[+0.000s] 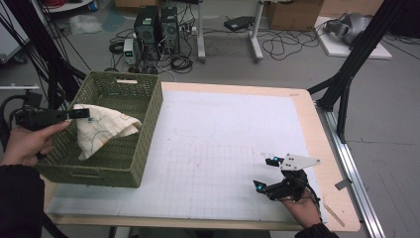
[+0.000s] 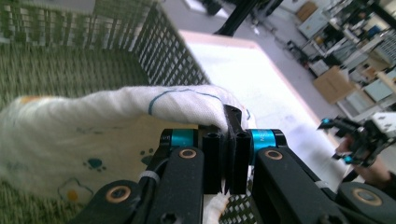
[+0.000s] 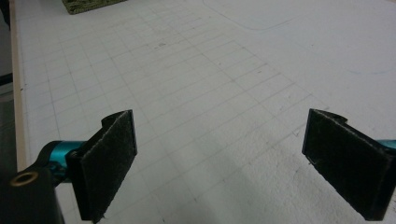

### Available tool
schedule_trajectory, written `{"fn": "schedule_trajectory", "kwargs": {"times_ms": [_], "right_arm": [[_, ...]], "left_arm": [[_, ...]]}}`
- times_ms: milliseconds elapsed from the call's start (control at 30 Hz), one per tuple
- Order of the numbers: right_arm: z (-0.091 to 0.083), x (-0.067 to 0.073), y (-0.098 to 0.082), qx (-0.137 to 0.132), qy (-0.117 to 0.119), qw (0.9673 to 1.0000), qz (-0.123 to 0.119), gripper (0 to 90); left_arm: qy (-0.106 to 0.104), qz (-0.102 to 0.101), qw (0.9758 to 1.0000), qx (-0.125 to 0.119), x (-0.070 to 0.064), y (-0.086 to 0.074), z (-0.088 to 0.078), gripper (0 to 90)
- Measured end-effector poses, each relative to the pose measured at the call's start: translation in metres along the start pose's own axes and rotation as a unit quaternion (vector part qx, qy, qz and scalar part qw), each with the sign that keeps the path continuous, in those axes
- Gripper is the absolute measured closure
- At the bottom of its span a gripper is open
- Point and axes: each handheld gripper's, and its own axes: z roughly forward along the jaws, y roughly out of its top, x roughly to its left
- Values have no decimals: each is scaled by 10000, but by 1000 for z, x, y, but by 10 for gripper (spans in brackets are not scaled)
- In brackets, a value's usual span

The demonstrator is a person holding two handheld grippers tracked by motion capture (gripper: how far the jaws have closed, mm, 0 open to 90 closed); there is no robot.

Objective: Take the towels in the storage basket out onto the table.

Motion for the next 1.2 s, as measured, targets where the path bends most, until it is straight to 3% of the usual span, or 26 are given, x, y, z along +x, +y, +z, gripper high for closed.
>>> {"fn": "schedule_trajectory", "kwargs": {"times_ms": [300, 600, 933, 1200], "right_arm": [[1, -1, 0, -8, -10, 10000, -19, 92], [1, -1, 0, -14, 18, 10000, 0, 92], [1, -1, 1, -25, 31, 10000, -13, 92], [1, -2, 2, -71, 41, 10000, -26, 92]], "left_arm": [[-200, 240, 9993, -219, -22, 23, -10, 871], [-493, 536, 9970, -273, -51, 46, 0, 871], [-945, 873, 9916, -98, -92, 64, 39, 871], [-1432, 1132, 9831, 120, -130, 69, 85, 871]]}}
